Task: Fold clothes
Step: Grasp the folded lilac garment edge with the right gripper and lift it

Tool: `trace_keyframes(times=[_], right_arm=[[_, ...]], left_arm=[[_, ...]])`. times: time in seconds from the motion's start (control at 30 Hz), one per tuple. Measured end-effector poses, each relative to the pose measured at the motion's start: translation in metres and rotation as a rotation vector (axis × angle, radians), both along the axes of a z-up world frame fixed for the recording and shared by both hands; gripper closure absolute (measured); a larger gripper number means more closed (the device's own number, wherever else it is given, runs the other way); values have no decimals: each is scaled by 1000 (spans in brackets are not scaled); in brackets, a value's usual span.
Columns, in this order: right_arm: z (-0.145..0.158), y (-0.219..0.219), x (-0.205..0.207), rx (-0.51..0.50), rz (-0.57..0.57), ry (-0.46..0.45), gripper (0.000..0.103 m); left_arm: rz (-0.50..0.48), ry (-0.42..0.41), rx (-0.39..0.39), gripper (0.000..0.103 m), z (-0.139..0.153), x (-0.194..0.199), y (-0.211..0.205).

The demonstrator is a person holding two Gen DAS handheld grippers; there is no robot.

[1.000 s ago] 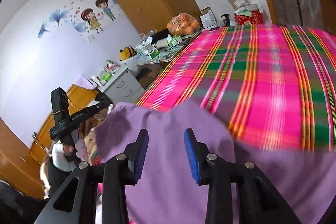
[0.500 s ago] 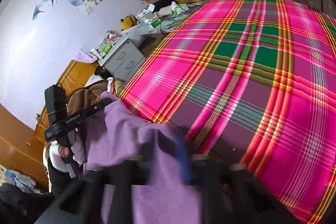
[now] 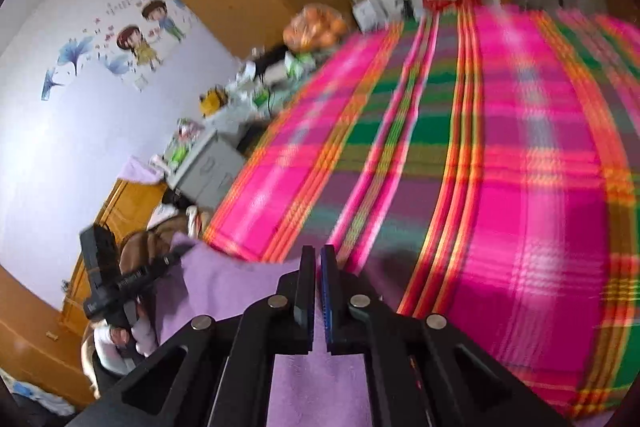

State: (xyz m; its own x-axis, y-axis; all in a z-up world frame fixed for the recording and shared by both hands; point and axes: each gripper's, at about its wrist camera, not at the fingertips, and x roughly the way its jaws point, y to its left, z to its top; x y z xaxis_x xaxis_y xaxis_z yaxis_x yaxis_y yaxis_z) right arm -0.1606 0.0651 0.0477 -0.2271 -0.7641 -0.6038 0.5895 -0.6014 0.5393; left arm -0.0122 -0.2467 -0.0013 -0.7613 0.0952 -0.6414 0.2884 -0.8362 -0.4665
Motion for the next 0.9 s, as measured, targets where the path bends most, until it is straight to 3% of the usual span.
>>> trace_keyframes(times=[0.07,0.1,0.17,0.27,0.33,0.37,0.4,0.5,0.6,0.77,0.9], right_arm=[[11,3,11,-34,-3,19,93],[12,0,16,-48,27,5,86],[6,-12,28,-57,95,-39,84],[-19,-37,35,30,136,-103,84],[-42,-37,19,68,73,-184,98],[-50,-30,10,37,36,-232,103],[-56,-21,1,-11,-3,-272,103],[-53,2,-8,30,-158,-217,102],[-49,14,-4,24,-191,-222,101],[-23,-12,34,-2,-28,-134,101],[-27,-56,48,-3,115,-176,99]], left_arm=[[1,-2,-3,86,0,0,0],[1,-3,-4,86,0,0,0],[2,-4,-5,86,0,-1,0],[2,-5,-7,86,0,-2,0],[2,-4,-6,86,0,-2,2],[2,-3,-4,86,0,-2,1],[2,-2,-1,86,0,-2,1],[2,-1,0,86,-1,-2,1],[2,5,6,86,-1,0,0],[-7,41,-83,85,15,13,15],[-34,36,-159,85,23,10,29]])
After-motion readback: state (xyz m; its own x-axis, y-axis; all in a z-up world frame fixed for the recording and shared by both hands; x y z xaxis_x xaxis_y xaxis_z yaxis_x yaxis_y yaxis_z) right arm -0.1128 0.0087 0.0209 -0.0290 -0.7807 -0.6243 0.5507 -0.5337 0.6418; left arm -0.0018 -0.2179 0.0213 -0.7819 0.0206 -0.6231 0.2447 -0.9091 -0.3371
